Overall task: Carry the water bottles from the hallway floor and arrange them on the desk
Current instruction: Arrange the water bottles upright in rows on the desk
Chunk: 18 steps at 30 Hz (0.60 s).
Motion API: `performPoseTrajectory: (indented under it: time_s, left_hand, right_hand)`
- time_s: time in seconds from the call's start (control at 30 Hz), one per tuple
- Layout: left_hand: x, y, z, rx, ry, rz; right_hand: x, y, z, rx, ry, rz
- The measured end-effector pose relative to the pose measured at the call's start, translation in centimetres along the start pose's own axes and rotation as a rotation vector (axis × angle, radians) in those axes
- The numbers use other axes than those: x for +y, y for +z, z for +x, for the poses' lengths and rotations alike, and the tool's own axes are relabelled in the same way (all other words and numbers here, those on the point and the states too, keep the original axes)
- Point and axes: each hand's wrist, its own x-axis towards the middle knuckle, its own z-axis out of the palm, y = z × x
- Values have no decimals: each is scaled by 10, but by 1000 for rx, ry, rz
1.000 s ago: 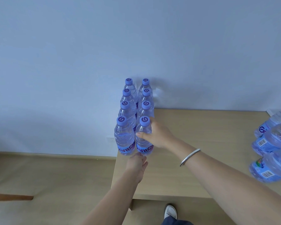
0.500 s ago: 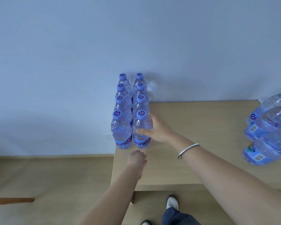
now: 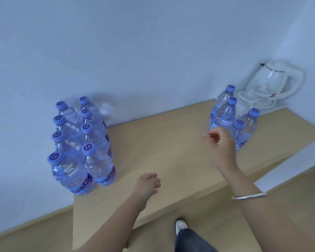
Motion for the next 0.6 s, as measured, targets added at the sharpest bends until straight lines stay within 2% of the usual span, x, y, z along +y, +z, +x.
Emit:
performPoseTrajectory:
  time_s: [0.07,0.13,0.33,0.6]
  left_hand:
    - [12,18,6,-52,13,46]
    - [23,36,12,-95,23,91]
    - [44,82,21,-213,19,228]
    - [56,105,35,-309,19,293]
  right_hand:
    - [21,-23,6,187,67,-40]
    - [36,-38,12,282,158,-56]
    - [60,-33,34,134,277,-75]
    - [76,-16,49,272,321,-159]
